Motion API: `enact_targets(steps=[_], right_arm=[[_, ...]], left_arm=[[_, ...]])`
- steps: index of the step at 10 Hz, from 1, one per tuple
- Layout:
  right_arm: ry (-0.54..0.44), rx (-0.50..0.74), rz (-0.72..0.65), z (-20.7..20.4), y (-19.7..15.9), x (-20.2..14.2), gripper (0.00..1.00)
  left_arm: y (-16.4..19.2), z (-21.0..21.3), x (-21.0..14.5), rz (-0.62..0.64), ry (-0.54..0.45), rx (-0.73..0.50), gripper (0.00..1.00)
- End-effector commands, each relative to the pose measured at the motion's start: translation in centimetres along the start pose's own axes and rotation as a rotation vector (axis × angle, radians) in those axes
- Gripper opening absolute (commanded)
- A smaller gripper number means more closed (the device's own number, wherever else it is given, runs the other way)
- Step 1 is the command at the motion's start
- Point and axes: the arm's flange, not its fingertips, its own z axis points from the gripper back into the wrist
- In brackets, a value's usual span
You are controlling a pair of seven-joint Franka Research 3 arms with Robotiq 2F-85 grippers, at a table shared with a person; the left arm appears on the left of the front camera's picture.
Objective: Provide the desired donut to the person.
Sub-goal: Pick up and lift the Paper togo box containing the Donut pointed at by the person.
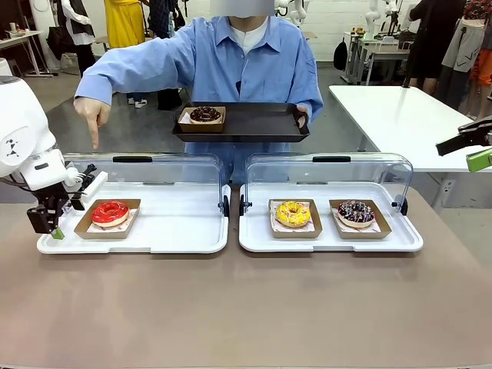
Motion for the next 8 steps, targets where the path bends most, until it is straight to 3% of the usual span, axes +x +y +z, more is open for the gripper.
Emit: enact_targets(steps=[1, 8], right_arm=[[-0.01, 0.006, 0.016, 0.1, 0.0, -0.1, 1.0], [-0.01, 0.006, 0.016, 0.1, 0.0, -0.1, 1.0]], left_arm=[[-0.1, -0.8, -0.2, 0.015, 0.021, 0.005, 1.0], [1.3, -2.9, -0.5, 0.013, -0.027, -0.023, 1.0]])
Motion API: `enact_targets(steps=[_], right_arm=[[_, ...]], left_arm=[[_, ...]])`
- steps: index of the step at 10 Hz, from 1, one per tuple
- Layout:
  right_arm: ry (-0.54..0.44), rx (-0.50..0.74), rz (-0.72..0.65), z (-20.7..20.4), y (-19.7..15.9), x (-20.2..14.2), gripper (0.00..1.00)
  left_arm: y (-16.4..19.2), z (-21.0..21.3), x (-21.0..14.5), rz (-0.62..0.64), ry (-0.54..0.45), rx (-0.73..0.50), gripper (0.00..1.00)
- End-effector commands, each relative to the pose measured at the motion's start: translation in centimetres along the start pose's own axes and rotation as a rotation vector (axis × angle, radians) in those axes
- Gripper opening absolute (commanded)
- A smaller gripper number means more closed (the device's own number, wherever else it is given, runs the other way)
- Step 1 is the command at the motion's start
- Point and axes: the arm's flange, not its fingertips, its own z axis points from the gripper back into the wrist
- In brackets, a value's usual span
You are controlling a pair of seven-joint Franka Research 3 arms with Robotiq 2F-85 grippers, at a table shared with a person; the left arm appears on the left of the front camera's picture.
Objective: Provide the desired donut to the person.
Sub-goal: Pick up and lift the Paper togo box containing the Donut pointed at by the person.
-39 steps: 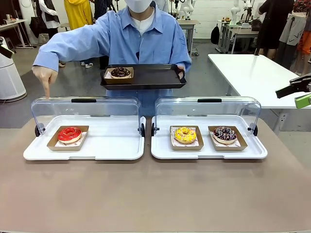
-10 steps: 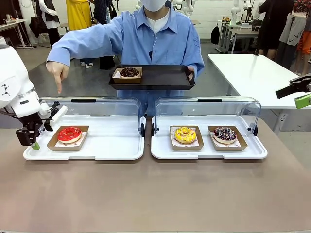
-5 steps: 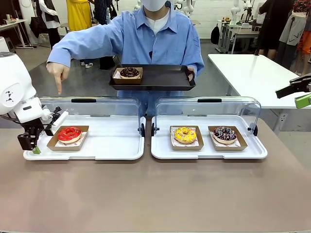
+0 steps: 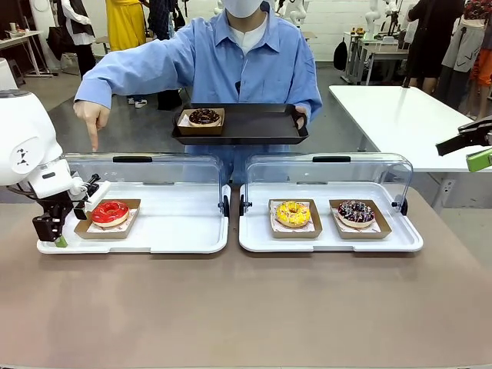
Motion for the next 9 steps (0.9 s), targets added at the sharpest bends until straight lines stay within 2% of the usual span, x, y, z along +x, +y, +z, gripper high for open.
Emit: enact_targets(steps=[1, 9], right_arm=[[-0.01, 0.006, 0.015, 0.06, -0.02, -0.07, 1.0], [-0.01, 0.006, 0.015, 0.06, -0.02, -0.07, 1.0]], left_arm=[[0.96, -0.35, -0.23, 0.0, -0.022, 0.026, 1.0], [1.66, -1.27, -0.38, 0.001, -0.058, -0.007, 1.0]])
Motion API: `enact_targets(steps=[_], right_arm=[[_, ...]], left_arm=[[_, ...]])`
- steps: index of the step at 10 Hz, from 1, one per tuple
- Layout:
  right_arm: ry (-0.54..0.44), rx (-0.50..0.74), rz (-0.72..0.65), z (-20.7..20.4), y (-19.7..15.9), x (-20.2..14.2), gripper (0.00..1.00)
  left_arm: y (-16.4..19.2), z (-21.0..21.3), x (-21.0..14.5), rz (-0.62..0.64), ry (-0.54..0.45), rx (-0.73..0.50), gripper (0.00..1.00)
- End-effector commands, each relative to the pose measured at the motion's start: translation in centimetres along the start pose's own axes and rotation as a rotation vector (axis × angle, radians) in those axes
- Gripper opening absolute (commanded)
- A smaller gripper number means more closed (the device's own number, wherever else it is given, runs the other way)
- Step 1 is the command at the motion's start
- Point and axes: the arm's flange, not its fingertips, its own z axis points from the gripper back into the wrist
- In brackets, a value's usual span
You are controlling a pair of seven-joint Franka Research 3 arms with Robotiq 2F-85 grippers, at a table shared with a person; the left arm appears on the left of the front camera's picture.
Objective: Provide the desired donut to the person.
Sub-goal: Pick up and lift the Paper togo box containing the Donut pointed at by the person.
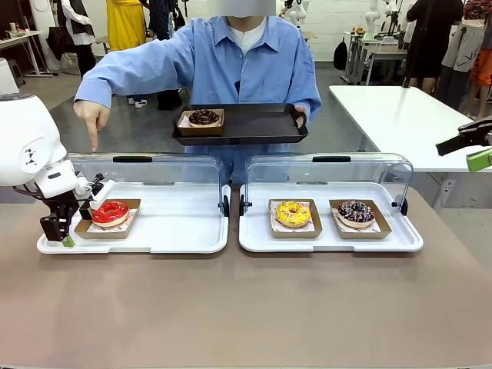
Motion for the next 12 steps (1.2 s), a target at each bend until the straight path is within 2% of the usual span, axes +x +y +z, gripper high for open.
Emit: enact_targets(steps=[1, 8, 9, 10, 11, 12], right_arm=[[-0.01, 0.006, 0.015, 0.07, -0.02, -0.07, 1.0], [-0.01, 0.006, 0.015, 0.07, -0.02, -0.07, 1.0], [-0.01, 0.006, 0.015, 0.07, -0.02, -0.07, 1.0], [-0.01, 0.006, 0.015, 0.07, -0.02, -0.07, 1.0], [-0.01, 0.006, 0.015, 0.07, -0.02, -0.07, 1.0], [-0.01, 0.006, 0.015, 0.07, -0.02, -0.07, 1.0]], left_arm=[[0.64, -0.23, -0.46, -0.016, -0.022, -0.01, 1.0], [1.14, -0.74, -0.54, -0.029, -0.009, -0.031, 1.0], [1.12, -0.72, -0.58, -0.033, -0.012, -0.027, 0.91], [1.15, -0.74, -0.63, -0.039, -0.01, -0.026, 0.49], [1.13, -0.75, -0.68, -0.042, -0.01, -0.027, 0.37], [1.04, -0.74, -0.71, -0.042, -0.011, -0.027, 0.0]])
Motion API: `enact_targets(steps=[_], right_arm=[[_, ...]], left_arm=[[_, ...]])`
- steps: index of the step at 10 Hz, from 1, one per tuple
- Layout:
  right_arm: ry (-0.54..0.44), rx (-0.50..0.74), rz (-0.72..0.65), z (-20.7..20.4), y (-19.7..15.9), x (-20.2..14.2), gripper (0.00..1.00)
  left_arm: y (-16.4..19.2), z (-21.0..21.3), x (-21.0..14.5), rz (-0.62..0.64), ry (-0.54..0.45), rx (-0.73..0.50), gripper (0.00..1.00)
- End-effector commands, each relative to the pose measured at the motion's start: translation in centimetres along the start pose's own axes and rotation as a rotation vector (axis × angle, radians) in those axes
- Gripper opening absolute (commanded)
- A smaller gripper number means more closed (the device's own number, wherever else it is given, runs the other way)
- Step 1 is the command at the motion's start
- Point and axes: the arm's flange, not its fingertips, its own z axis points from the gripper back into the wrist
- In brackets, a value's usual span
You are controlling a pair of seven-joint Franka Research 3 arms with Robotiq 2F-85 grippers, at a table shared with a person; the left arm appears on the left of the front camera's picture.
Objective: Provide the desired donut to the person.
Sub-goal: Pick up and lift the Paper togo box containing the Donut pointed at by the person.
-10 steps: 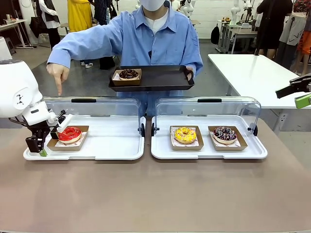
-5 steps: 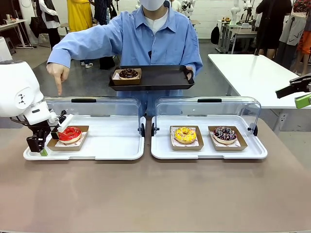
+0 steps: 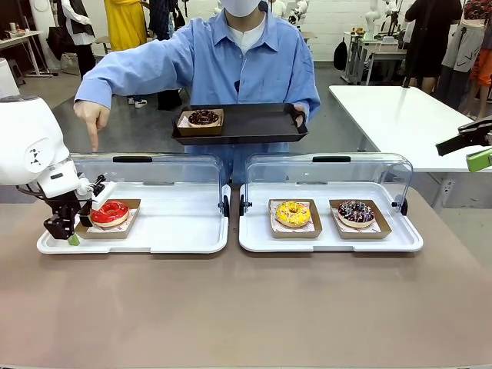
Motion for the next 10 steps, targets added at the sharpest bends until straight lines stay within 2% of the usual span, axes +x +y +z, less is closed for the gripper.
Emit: enact_targets(steps=[1, 2, 3, 4, 5, 10], right_arm=[[-0.01, 0.006, 0.015, 0.07, -0.02, -0.07, 1.0], [-0.01, 0.006, 0.015, 0.07, -0.02, -0.07, 1.0], [-0.01, 0.006, 0.015, 0.07, -0.02, -0.07, 1.0], [-0.01, 0.006, 0.015, 0.07, -0.02, -0.07, 1.0], [-0.01, 0.006, 0.015, 0.07, -0.02, -0.07, 1.0], [-0.01, 0.006, 0.015, 0.07, -0.02, -0.07, 1.0]], left_arm=[[0.28, 0.06, -0.53, -0.022, -0.009, -0.01, 0.0], [0.24, 0.06, -0.56, -0.022, -0.009, -0.011, 0.0], [0.23, 0.06, -0.6, -0.021, -0.01, -0.012, 0.12], [0.26, 0.11, -0.62, -0.022, -0.01, -0.014, 0.03], [0.2, 0.15, -0.62, -0.021, -0.013, -0.015, 0.0], [0.13, 0.39, -0.6, -0.017, -0.025, -0.027, 0.0]])
